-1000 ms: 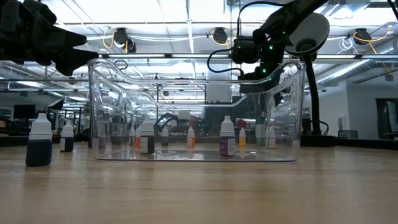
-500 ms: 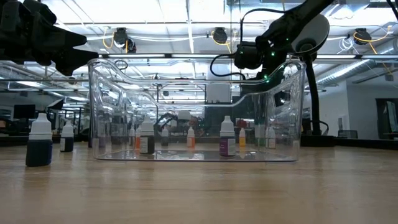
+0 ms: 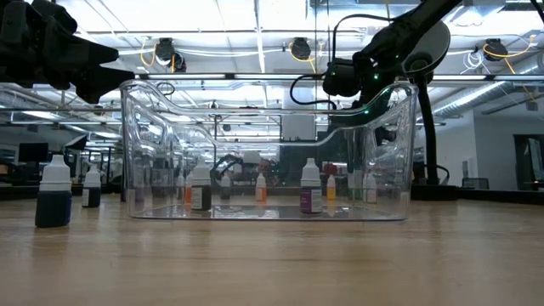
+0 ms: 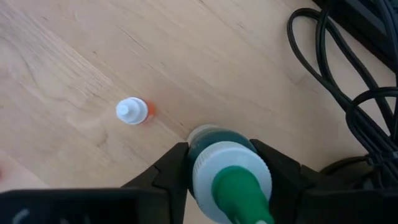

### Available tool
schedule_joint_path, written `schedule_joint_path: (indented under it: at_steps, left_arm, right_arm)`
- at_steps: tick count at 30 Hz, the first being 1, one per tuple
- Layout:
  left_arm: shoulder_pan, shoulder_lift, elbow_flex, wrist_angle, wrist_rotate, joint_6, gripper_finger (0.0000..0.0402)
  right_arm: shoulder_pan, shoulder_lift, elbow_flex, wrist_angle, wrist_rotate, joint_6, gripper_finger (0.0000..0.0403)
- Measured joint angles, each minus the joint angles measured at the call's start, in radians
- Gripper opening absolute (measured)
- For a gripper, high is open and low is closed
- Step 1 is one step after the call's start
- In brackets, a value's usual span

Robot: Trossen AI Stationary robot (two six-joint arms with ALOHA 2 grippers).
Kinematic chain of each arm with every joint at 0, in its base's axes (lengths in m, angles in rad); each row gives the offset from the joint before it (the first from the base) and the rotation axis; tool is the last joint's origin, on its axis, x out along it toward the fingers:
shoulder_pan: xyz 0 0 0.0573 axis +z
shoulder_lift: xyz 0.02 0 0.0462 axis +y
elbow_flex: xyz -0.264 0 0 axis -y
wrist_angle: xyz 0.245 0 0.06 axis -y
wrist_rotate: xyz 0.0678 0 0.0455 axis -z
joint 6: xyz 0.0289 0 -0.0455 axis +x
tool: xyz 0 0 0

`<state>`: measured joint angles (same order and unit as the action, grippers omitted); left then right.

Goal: Pick & Place food coloring
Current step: Put the big green food coloring bottle into the bin

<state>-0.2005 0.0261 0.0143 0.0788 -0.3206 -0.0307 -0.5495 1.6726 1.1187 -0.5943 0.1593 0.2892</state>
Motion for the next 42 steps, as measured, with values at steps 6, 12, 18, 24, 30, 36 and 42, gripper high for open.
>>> schedule_joint_path:
  at_steps: [6, 12, 18, 24, 30, 36, 42]
  left_arm:
    - [0.000, 0.000, 0.000, 0.000, 0.000, 0.000, 0.0310]
    - [0.000, 0.000, 0.000, 0.000, 0.000, 0.000, 0.0310]
    - [0.000, 0.000, 0.000, 0.000, 0.000, 0.000, 0.0310]
    - [0.000, 0.000, 0.000, 0.000, 0.000, 0.000, 0.0310]
    - [0.000, 0.000, 0.000, 0.000, 0.000, 0.000, 0.0310]
    - [0.000, 0.000, 0.000, 0.000, 0.000, 0.000, 0.0310]
    - [0.000, 0.000, 0.000, 0.000, 0.000, 0.000, 0.0310]
  right_arm:
    - [0.029, -0.011, 0.010, -0.023, 0.027, -0.065, 0.0135]
    - [0.122, -0.145, 0.036, -0.014, 0.024, -0.074, 0.0134]
    - [0.281, -0.322, 0.034, -0.007, 0.084, -0.041, 0.0134]
    - [0.523, -0.432, 0.034, 0.084, 0.145, -0.032, 0.0134]
    - [0.781, -0.381, 0.036, 0.274, 0.205, -0.039, 0.0133]
    - [0.851, -0.229, 0.070, 0.163, 0.206, 0.049, 0.0133]
    - [0.828, -0.082, 0.171, 0.025, 0.152, 0.118, 0.0133]
